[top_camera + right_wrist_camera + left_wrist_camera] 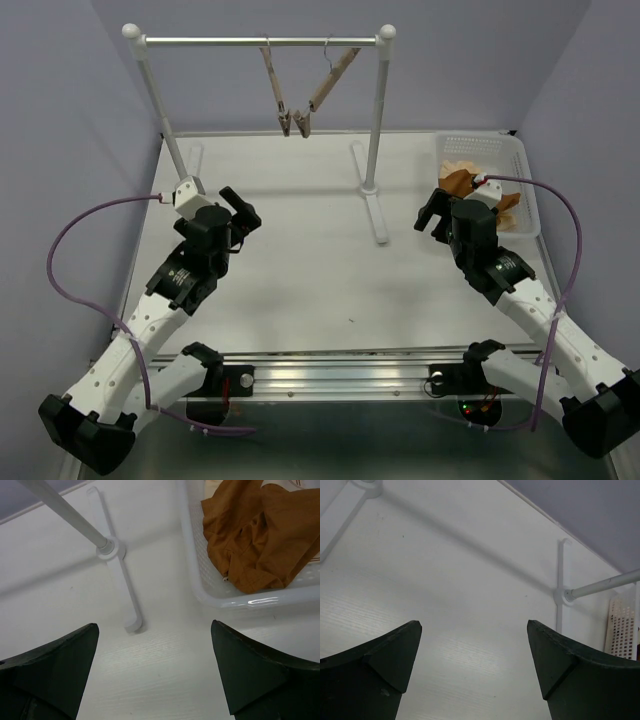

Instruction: Clip the underwear to the hanger

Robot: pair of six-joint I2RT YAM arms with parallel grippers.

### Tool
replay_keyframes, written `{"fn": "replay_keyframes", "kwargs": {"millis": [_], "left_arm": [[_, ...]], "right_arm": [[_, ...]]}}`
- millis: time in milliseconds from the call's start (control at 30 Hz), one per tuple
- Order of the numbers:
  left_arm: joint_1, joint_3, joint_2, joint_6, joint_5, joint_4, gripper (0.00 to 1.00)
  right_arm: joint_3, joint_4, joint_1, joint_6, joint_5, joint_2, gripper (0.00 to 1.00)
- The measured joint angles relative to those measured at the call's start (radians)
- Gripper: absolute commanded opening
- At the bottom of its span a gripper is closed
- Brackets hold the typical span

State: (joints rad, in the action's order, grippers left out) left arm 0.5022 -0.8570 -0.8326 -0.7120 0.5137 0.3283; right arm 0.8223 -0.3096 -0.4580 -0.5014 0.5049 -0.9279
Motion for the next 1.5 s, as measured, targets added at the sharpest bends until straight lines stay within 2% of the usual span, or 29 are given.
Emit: {"fn": "replay_keyframes", "kwargs": {"millis": [467, 633, 800, 867, 1000, 1133, 1300, 1433, 1500], "left_arm": [[0.000, -0.027, -0.033, 0.009, -0.023, -0.003, 0.99], [0.000, -0.029, -0.053, 0.009, -0.034, -0.002, 0.99], [0.000, -0.029, -0.053, 0.013, -0.042, -0.002, 0.99], [0.000, -0.029, -0.051, 0.015, -0.043, 0.001, 0.99], [0.000, -0.029, -0.039, 0.016, -0.048, 0.005, 0.99], [0.000, -0.023, -0.023, 0.015, -0.082, -0.008, 0.99], [0.000, -0.018, -0.024, 0.015, -0.105, -0.010, 0.99], [-0.001, -0.018, -0.034, 0.015, -0.108, -0.011, 0.99], [0.000, -0.018, -0.043, 0.015, -0.110, -0.011, 0.99]], "right_arm": [[0.000, 0.001, 0.000, 0.023, 0.007, 0.016, 1.00], [0.018, -0.012, 0.000, 0.014, 0.098, -0.036, 1.00], [0.135, -0.039, 0.067, 0.023, 0.161, -0.165, 1.00], [0.196, -0.044, 0.133, 0.027, 0.143, -0.222, 1.00], [0.313, -0.043, 0.359, 0.027, 0.077, -0.371, 1.00], [0.415, -0.049, 0.486, 0.043, 0.028, -0.534, 1.00], [0.515, -0.050, 0.545, 0.089, -0.019, -0.740, 1.00], [0.549, -0.059, 0.563, 0.119, -0.056, -0.843, 1.00], [0.560, -0.058, 0.570, 0.124, -0.074, -0.875, 0.95]]}}
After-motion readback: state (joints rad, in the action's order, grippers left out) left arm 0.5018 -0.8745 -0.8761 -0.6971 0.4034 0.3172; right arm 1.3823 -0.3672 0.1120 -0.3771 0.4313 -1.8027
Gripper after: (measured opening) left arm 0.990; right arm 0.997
